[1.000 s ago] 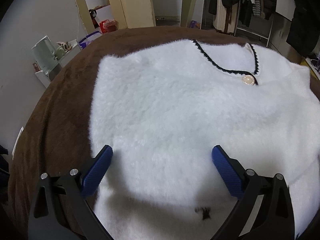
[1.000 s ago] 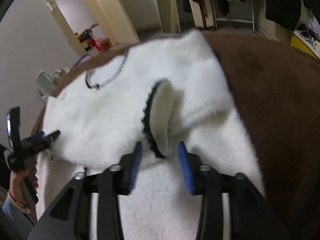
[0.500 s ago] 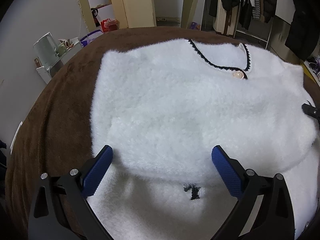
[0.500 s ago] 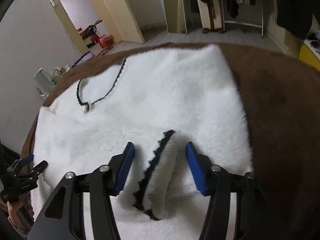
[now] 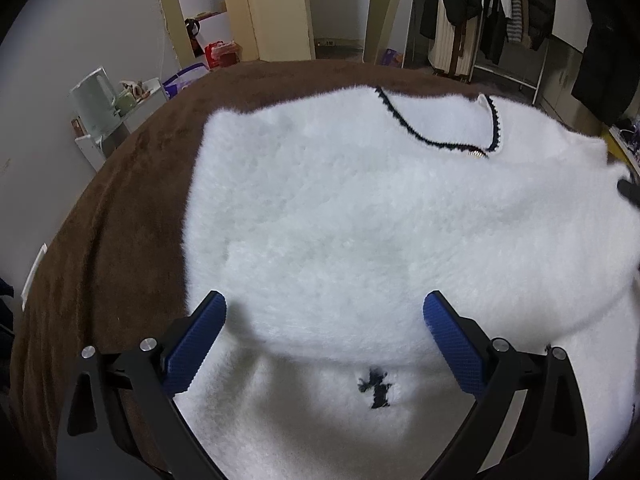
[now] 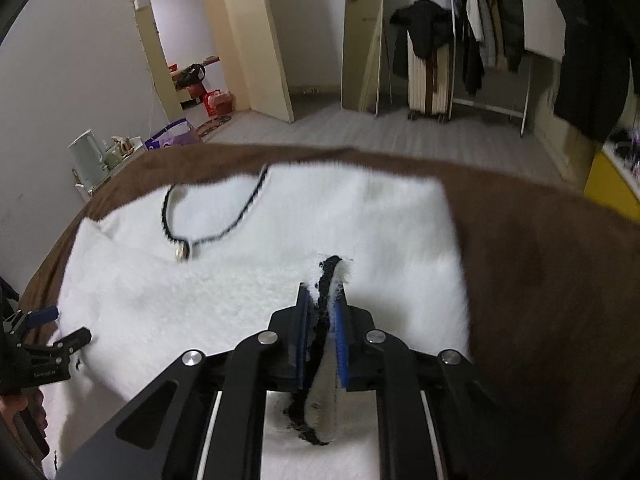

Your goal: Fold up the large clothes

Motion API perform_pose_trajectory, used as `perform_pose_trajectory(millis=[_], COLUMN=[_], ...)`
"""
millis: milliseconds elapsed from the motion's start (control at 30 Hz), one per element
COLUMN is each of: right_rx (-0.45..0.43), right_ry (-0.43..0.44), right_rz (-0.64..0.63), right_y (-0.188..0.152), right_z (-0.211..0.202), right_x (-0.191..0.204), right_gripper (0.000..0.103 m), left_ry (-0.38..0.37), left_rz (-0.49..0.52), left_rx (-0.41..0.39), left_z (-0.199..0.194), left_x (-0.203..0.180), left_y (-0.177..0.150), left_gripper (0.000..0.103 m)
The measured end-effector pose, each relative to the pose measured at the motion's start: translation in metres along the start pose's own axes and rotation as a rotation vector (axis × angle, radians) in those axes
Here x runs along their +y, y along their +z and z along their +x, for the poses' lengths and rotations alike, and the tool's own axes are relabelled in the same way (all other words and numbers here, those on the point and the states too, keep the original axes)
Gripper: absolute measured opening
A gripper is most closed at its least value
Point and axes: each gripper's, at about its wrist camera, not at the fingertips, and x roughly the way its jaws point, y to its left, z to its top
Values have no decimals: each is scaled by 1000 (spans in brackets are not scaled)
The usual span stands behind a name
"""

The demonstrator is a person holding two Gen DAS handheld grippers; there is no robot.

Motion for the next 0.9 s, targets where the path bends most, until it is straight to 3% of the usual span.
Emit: perform_pose_trajectory(millis=[167, 333, 433, 767, 900], right_rx=[52, 189, 184, 178, 173], right_ry=[-27, -24, 16, -2, -14], right_rz=[-38, -25, 40, 14, -12], right_y=[17, -8, -14, -13, -11], right_z=[22, 66, 74, 74, 68], right_x=[-5, -14, -26, -21, -16], right_gripper=[12, 18, 18, 19, 24], left_ry=[-3, -38, -64, -66, -47], left_rz=[7, -9, -9, -3, 24], left_rx=[19, 10, 0, -20, -41], left_z=[11, 21, 24, 24, 19], left_x=[-3, 1, 3, 1, -1], left_y=[0, -9, -11, -13, -12], left_gripper=[97, 98, 98, 98, 97])
